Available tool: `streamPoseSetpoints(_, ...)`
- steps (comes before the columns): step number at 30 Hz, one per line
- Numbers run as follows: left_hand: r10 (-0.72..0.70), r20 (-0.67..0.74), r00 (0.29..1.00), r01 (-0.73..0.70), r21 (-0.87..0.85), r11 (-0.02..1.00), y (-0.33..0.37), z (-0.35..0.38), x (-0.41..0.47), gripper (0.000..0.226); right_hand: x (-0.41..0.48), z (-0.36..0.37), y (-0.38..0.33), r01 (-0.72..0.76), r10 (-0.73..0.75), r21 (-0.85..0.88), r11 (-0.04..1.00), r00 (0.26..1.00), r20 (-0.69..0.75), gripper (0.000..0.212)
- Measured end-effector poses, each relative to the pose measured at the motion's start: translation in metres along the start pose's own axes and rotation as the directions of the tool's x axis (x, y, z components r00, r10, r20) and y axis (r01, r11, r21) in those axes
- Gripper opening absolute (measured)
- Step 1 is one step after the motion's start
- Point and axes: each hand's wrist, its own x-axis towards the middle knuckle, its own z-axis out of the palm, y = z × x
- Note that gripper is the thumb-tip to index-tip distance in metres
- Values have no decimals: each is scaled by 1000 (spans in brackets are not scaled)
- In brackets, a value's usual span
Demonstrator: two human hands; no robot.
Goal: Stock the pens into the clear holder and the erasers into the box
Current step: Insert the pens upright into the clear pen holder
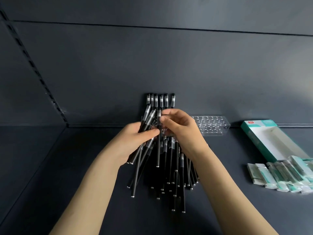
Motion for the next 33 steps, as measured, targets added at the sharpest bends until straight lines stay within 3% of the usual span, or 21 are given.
streamPoseSetpoints(4,5,10,1000,-5,-32,999,2,3,18,15,8,-8,-8,26,-25,34,999,999,-22,30)
streamPoseSetpoints(6,-2,-17,1000,0,-88,996,3,4,28,13,14,-18,-15,129,-123,57,990,987,-104,34)
streamPoseSetpoints(9,-30,-70,997,14,-217,976,5,6,42,15,24,-36,-28,343,-339,-32,939,904,-261,31)
streamPoseSetpoints(12,-96,-89,991,57,-367,929,3,7,50,18,33,-47,-33,440,-479,-192,877,817,-320,28)
streamPoseSetpoints(19,-144,-46,988,101,-504,858,-6,13,52,16,45,-47,-19,409,-566,-480,776,787,-245,31)
streamPoseSetpoints(29,-94,-31,995,58,-592,804,-3,11,43,15,47,-42,-10,394,-591,-587,707,785,-186,39)
streamPoseSetpoints(33,-65,-33,997,31,-623,782,-3,10,41,15,52,-43,-3,346,-555,-638,688,818,-154,31)
